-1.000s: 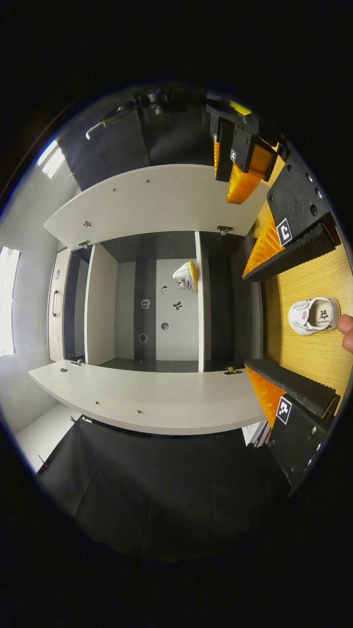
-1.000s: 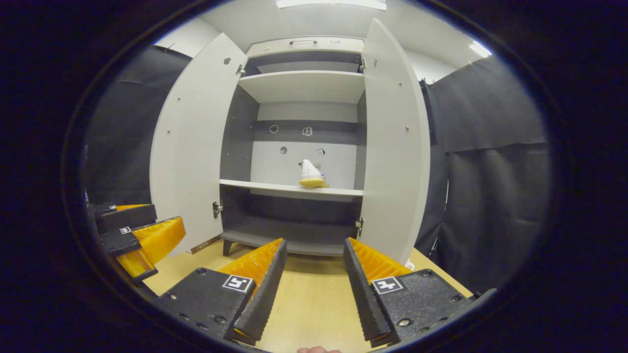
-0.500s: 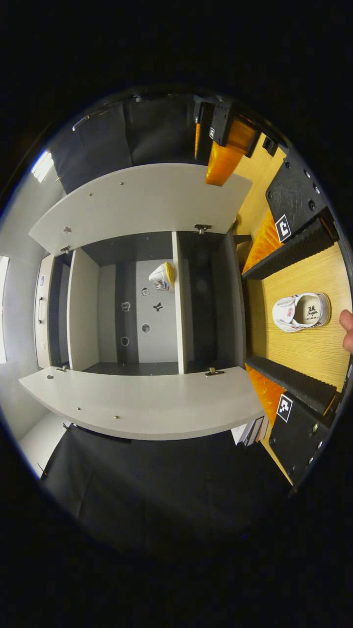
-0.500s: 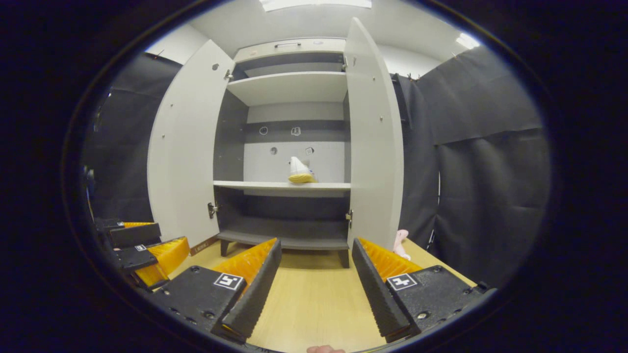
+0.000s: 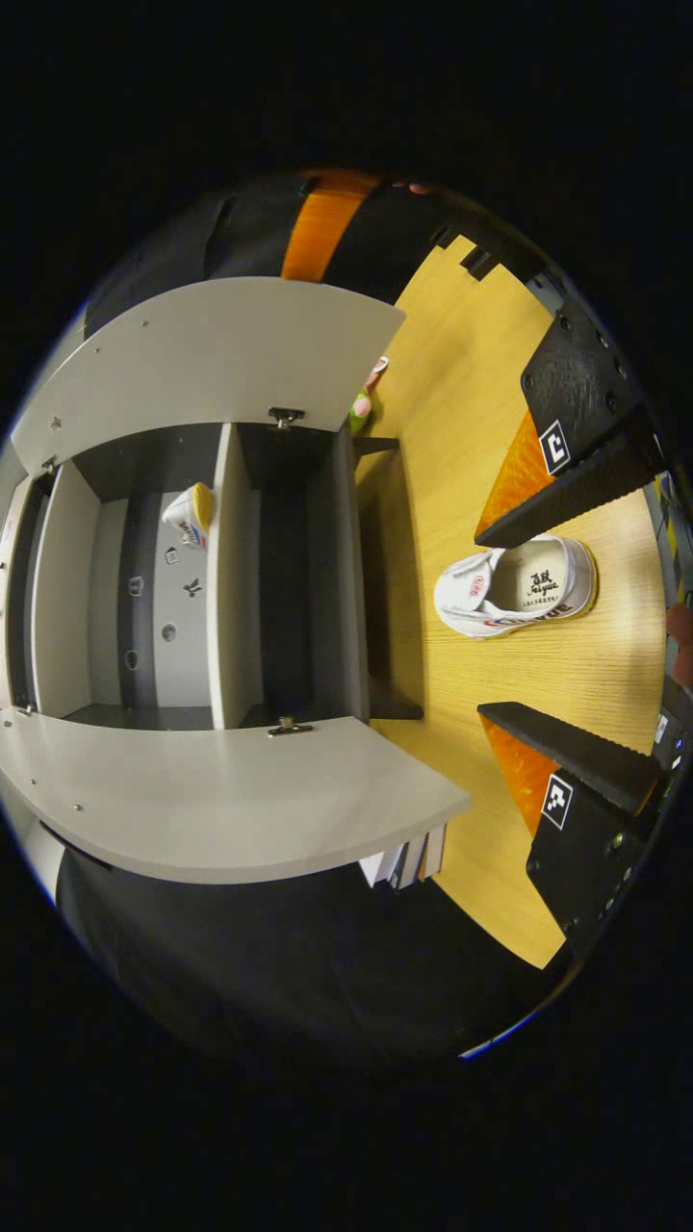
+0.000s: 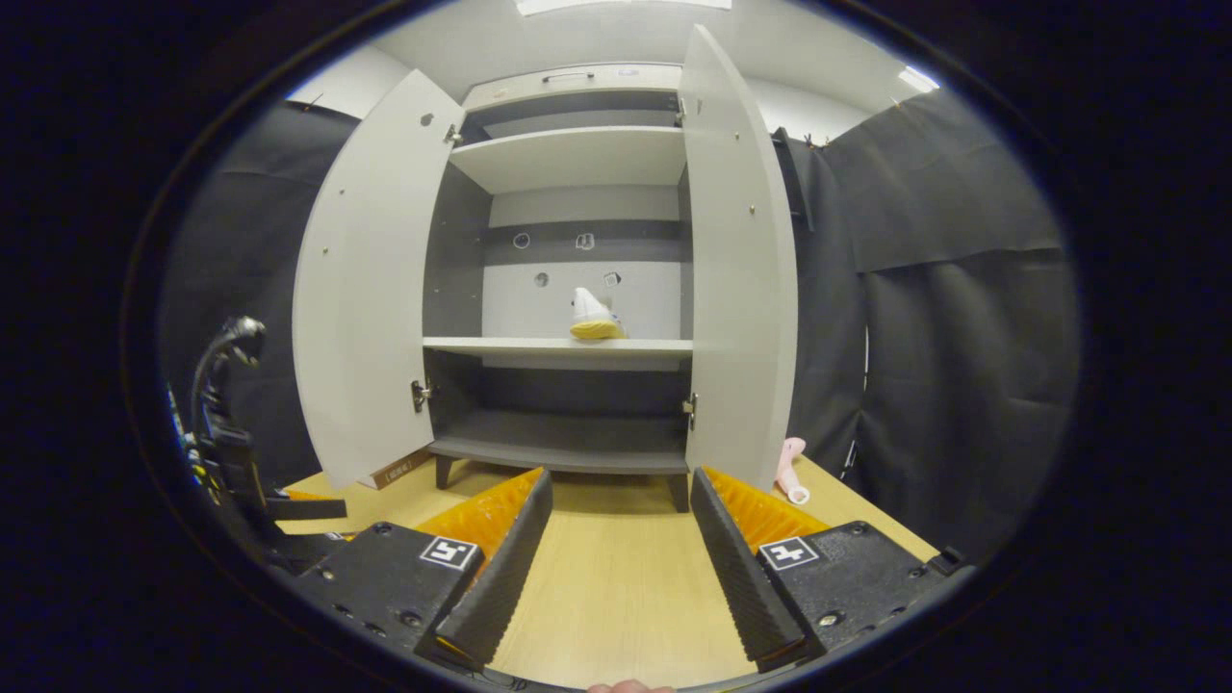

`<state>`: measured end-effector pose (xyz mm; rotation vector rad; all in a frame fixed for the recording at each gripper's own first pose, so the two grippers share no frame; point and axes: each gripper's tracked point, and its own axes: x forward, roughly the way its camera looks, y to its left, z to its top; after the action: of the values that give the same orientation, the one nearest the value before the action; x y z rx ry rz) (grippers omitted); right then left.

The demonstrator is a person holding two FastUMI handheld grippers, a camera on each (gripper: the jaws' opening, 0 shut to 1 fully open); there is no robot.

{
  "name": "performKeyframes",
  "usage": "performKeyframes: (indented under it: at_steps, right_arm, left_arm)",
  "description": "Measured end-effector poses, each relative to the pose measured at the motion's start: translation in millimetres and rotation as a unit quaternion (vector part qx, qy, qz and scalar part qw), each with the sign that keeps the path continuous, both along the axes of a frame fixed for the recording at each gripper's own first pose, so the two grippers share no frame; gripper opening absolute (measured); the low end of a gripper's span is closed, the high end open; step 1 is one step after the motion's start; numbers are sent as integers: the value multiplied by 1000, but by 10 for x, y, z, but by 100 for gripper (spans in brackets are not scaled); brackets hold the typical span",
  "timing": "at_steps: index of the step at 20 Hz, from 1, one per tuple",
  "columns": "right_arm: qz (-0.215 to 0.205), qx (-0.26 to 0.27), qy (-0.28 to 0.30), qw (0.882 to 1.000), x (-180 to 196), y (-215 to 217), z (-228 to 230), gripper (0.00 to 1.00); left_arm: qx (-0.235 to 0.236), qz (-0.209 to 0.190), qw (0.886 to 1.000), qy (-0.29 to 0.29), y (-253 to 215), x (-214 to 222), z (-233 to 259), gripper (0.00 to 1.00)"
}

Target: Grab one shoe with the right hand and put it into the shoe cabinet, grab the other shoe with the left hand and put it into the shoe cabinet; then close the right door with the right hand and the left door with the left hand.

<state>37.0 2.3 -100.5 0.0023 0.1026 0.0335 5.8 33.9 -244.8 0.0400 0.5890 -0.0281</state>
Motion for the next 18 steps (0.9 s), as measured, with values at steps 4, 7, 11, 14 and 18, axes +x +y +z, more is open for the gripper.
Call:
performKeyframes:
  at_steps: [4, 7, 11, 14, 18]
  right_arm:
    - [-7, 4, -4, 1000, -17, -25, 38, 92]
    - [-13, 2, 4, 1000, -22, -67, -20, 92]
    - [-20, 1, 15, 1000, 6, -133, -87, 92]
    - [-24, 0, 24, 999, 35, -180, -136, 92]
    - [-26, -4, 30, 999, 86, -206, -171, 92]
  left_arm:
    - [2, 3, 998, 58, 117, 93, -494, 97]
    - [12, 6, 997, 76, 212, 259, -747, 97]
    - [9, 10, 997, 80, 269, 494, -929, 97]
    - [14, 8, 996, 85, 298, 684, -1040, 97]
    - [-4, 2, 996, 87, 255, 859, -1151, 97]
